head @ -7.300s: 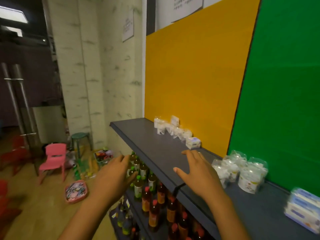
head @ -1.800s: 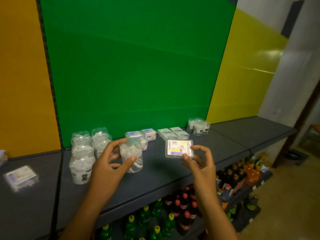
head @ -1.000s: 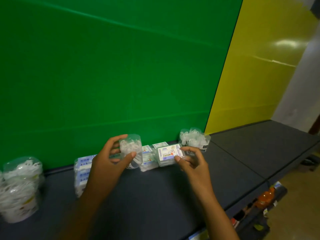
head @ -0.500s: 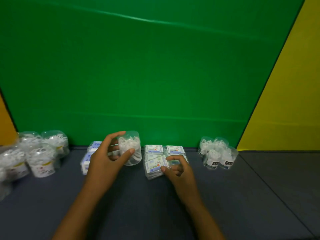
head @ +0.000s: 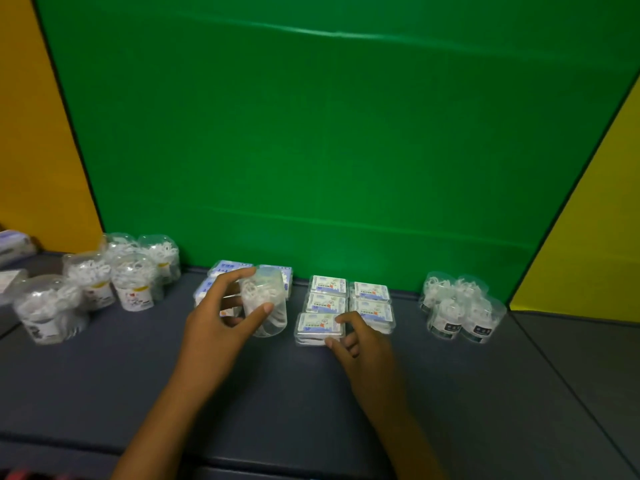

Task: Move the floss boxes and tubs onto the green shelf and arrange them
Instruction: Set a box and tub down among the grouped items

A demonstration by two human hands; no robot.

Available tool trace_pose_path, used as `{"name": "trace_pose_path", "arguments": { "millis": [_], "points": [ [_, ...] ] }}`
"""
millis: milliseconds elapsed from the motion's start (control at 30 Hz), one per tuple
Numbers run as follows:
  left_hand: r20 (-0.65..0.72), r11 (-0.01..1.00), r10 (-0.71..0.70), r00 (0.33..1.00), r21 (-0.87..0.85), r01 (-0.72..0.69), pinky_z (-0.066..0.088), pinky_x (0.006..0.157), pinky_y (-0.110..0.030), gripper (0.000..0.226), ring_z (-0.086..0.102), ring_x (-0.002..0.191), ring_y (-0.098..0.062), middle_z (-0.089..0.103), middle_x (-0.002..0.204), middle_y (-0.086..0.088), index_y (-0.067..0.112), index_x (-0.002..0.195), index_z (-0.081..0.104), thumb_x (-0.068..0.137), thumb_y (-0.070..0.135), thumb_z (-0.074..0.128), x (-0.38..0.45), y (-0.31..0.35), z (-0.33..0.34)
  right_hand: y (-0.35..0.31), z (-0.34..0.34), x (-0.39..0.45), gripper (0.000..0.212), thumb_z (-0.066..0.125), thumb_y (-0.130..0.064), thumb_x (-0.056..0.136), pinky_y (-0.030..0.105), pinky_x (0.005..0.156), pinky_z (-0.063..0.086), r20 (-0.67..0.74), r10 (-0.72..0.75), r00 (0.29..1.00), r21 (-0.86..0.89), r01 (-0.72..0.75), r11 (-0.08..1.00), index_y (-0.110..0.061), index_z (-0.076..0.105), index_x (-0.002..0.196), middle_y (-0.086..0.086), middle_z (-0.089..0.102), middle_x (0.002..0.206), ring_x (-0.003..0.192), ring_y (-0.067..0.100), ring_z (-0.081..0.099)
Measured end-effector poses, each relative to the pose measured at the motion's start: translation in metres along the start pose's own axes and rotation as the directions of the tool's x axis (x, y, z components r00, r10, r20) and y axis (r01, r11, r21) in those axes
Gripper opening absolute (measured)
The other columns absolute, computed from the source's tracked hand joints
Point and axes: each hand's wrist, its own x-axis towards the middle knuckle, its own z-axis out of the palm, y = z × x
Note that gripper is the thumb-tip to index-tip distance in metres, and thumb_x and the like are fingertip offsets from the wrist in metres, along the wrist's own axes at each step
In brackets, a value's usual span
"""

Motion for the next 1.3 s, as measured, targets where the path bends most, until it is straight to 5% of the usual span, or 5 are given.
{"name": "trace_pose_path", "arguments": {
  "millis": [167, 333, 767, 1100, 1300],
  "points": [
    [0.018, 0.999, 0.017, 1.0, -0.047, -0.016, 0.053, 0.074, -0.015, 0.048, 0.064, 0.094, -0.001, 0.065, 0.109, 0.016, 0.035, 0.114, 0.059, 0.069, 0.033, 0.074, 0.007, 0.01, 0.011, -0.002, -0.003, -0.004, 0.028, 0.058, -0.047, 0.093, 0.022, 0.075, 0.043, 0.016, -0.059, 0.998, -0.213, 0.061, 0.975, -0.038, 0.053, 0.119, -0.012, 0.053, 0.093, 0.089, 0.008, 0.05],
    [0.059, 0.997, 0.046, 0.997, -0.064, -0.042, 0.045, 0.067, -0.002, 0.051, 0.056, 0.087, 0.017, 0.058, 0.105, 0.021, 0.023, 0.12, 0.056, 0.075, 0.012, 0.077, 0.009, 0.015, 0.04, 0.004, -0.034, -0.003, 0.032, 0.063, -0.045, 0.091, 0.018, 0.076, 0.039, 0.072, -0.06, 0.996, -0.145, 0.07, 0.987, -0.037, 0.052, 0.121, -0.022, 0.045, 0.096, 0.09, -0.001, 0.046],
    [0.18, 0.99, 0.083, 0.98, 0.094, -0.101, 0.051, 0.073, -0.024, 0.064, 0.053, 0.09, -0.001, 0.05, 0.111, 0.005, 0.028, 0.113, 0.053, 0.06, 0.034, 0.087, 0.001, 0.025, 0.154, 0.066, -0.185, -0.003, 0.03, 0.061, -0.043, 0.093, 0.028, 0.079, 0.049, -0.224, 0.048, 0.973, -0.35, -0.127, 0.928, -0.03, 0.053, 0.119, -0.006, 0.056, 0.117, 0.095, 0.007, 0.056],
    [0.226, 0.971, 0.067, 0.972, 0.21, -0.116, 0.033, 0.075, -0.006, 0.063, 0.044, 0.094, -0.005, 0.044, 0.101, 0.015, 0.038, 0.108, 0.046, 0.062, 0.03, 0.087, -0.031, 0.035, 0.268, 0.128, -0.252, 0.007, 0.053, 0.057, -0.051, 0.092, 0.032, 0.096, 0.045, -0.079, 0.021, 0.997, -0.598, -0.064, 0.799, -0.023, 0.044, 0.135, -0.001, 0.048, 0.134, 0.124, 0.018, 0.045],
    [0.165, 0.973, 0.013, 0.986, 0.226, -0.051, 0.04, 0.083, -0.018, 0.066, 0.051, 0.1, -0.011, 0.05, 0.107, 0.007, 0.029, 0.115, 0.052, 0.06, 0.024, 0.088, -0.048, 0.024, 0.3, 0.155, -0.262, 0.018, 0.064, 0.052, -0.062, 0.09, 0.033, 0.097, 0.045, 0.008, -0.011, 1.0, -0.635, 0.014, 0.772, -0.02, 0.044, 0.136, 0.001, 0.049, 0.132, 0.122, 0.02, 0.046]
  ]
}}
